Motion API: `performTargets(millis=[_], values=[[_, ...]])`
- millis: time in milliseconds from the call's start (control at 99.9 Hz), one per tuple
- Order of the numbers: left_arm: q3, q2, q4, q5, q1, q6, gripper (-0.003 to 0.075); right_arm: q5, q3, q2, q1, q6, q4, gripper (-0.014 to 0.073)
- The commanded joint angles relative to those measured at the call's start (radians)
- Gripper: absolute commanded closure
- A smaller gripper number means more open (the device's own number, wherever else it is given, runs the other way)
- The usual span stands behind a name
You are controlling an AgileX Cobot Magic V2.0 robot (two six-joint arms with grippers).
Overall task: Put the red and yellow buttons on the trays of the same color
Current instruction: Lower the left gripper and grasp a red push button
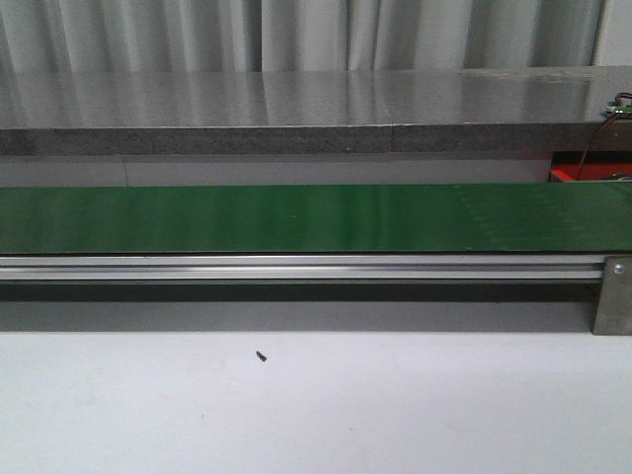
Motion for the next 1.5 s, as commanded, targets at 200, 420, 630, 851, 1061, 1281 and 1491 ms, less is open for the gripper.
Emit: performTargets(millis=[200,420,630,851,1061,1281,1491], values=[[-0.238,0.208,0.06,-0.015,0.009,-0.016,0.0092,-0.059,-0.025,-0.003,-0.001,-0.009,0.016,0.069],[-0.297,0.337,0.117,-0.017,0.009,-0.016,0.0099,-0.059,-0.025,-0.003,-0.001,-0.009,0.016,0.069],[-0.297,0.414,0.155,-0.05,0.009,-0.018,0.0102,-0.059,-0.025,-0.003,-0.001,-0.009,0.016,0.069],[-0.297,0.462,0.157,-0.082,0.009,-0.018,0.0102,-0.059,-0.025,-0.003,-0.001,-0.009,0.016,0.069],[-0.299,0.494,0.157,-0.107,0.009,-0.018,0.0102,-0.059,-0.025,-0.003,-0.001,-0.009,0.016,0.069],[-0.299,0.521,0.157,-0.128,0.009,-0.018,0.0103,-0.059,-0.025,-0.003,-0.001,-0.009,0.016,0.069],[-0.299,0.523,0.161,-0.171,0.003,-0.018,0.0103,-0.059,-0.025,-0.003,-0.001,-0.009,0.016,0.069]])
